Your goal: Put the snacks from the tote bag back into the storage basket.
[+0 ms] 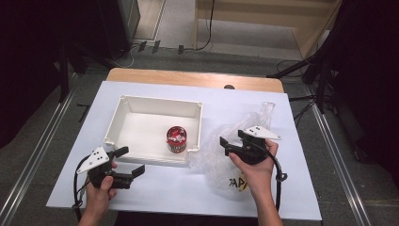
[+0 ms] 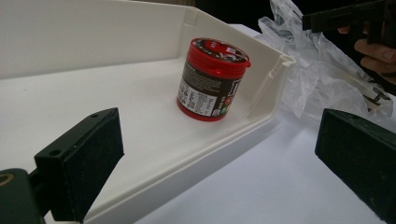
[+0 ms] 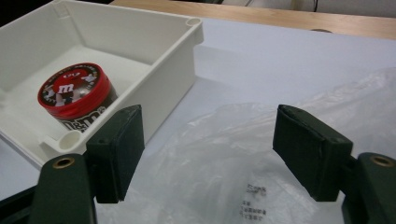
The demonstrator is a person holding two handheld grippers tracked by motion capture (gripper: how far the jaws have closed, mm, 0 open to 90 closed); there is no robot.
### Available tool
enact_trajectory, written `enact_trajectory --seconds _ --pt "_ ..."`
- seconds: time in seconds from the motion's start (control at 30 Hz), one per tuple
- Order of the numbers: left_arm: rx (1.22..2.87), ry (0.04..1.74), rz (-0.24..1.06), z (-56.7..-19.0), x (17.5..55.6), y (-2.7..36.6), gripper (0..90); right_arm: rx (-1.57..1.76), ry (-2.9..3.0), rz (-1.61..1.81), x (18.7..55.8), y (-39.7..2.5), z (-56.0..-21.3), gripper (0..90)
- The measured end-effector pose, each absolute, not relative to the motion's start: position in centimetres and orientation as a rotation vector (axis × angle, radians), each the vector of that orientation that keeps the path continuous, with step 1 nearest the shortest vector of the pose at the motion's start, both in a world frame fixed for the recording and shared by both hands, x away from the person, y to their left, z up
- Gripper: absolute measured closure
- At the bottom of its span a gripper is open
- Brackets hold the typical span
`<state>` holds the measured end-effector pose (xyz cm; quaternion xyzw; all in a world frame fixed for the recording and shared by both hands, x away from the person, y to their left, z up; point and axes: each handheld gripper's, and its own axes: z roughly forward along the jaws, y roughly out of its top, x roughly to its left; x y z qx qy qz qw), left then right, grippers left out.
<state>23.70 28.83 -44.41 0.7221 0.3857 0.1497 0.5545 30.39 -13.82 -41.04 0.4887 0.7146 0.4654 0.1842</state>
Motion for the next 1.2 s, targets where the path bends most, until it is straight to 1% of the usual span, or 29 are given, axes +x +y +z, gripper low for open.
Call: enact_trajectory --seconds 0.53,0.83,0.93,1.2 --pt "1.709 0.915 0.359 -44.5 23.7 28.8 1.1 1.422 1.942 1.311 29.8 -18.0 -41.4 24.5" --pt "1.716 0.916 0.356 -44.6 23.7 28.7 1.1 1.422 1.931 1.323 28.9 -20.3 -42.5 20.7" --pt "1.717 0.916 0.358 -44.6 23.7 28.7 1.1 1.422 1.915 1.337 28.6 -21.0 -42.7 15.4" --pt "1.715 0.918 0.358 -44.6 23.7 28.8 1.1 1.442 1.881 1.316 27.9 -22.6 -43.2 14.4"
